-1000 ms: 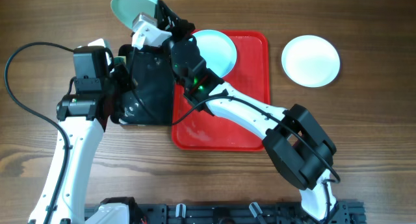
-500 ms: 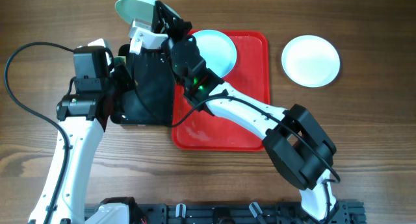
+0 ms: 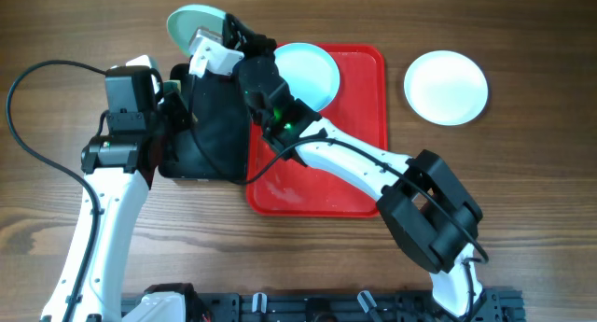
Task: Clean dirty plates on tray and stack at the side
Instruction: 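Lift the pale-green plate with the right gripper and tilt it upward, then carry the plate right and lower it onto the white plate stack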
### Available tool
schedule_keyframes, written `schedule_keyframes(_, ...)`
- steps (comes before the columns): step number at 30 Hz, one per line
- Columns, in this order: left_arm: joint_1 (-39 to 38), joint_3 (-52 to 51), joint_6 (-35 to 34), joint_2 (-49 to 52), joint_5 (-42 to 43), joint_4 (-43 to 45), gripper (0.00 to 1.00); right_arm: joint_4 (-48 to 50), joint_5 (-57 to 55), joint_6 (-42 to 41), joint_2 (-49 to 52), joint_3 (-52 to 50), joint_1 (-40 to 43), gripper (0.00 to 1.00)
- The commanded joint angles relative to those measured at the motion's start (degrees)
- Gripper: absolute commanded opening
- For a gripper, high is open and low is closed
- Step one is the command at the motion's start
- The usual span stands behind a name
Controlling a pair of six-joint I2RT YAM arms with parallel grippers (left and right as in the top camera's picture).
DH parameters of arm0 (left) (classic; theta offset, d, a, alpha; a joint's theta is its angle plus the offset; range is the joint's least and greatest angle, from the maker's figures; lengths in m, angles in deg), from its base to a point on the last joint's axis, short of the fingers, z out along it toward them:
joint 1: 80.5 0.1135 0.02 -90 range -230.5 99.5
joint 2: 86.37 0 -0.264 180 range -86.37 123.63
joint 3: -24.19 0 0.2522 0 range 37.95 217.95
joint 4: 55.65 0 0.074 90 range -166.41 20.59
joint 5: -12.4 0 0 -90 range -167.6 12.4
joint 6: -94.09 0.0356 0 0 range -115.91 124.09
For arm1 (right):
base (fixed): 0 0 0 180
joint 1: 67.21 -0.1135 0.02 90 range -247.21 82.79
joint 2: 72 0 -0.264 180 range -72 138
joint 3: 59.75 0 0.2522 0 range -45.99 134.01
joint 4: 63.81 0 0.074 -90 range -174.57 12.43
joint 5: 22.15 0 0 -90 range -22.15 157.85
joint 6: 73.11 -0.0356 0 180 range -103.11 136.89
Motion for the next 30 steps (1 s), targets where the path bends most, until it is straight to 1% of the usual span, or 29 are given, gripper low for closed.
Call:
schedule_keyframes(1,0.2,0.5,-0.1,-0.2,0.5,0.4,0.04,-5.7,-0.2,-15.8,0.4,1.0,-0.3,0.04)
schedule_keyframes(3,0.2,0.5,-0.1,-0.2,0.5,0.4,0.04,-10.3,-0.1,-21.2,0.4,1.0,-0.2,0.04)
schedule_keyframes(7,0.2,0.5,-0.1,-0.2,0.5,0.8,0.04,-16.5,0.9,-29.0,-0.8,1.0,0.7,0.04)
schedule_keyframes(13,0.2,0.5,1.5,-0.2,0.5,1.6,0.04,-26.8,19.6,-45.1,-9.8,1.0,7.2,0.04)
schedule_keyframes(15,0.2,0.5,1.5,-0.2,0.5,1.7,0.04,-29.5,22.8,-47.6,-11.6,1.0,9.6,0.04)
schedule_keyframes(20,0.2,0.5,1.5,-0.2,2.2,2.2,0.04,-38.3,23.1,-53.4,-12.5,1.0,14.9,0.04)
schedule_keyframes(22,0.2,0.5,1.5,-0.2,2.2,2.2,0.04,-42.9,23.8,-56.6,-13.5,1.0,18.3,0.04)
schedule_keyframes(24,0.2,0.5,1.5,-0.2,2.2,2.2,0.04,-45.1,28.4,-57.5,-15.1,1.0,21.5,0.04)
schedule_keyframes(27,0.2,0.5,1.5,-0.2,2.2,2.8,0.04,-47.5,41.2,-60.5,-18.2,1.0,28.5,0.04)
schedule_keyframes(30,0.2,0.5,1.5,-0.2,2.2,3.1,0.04,-50.7,46.5,-61.3,-20.1,1.0,34.4,0.04)
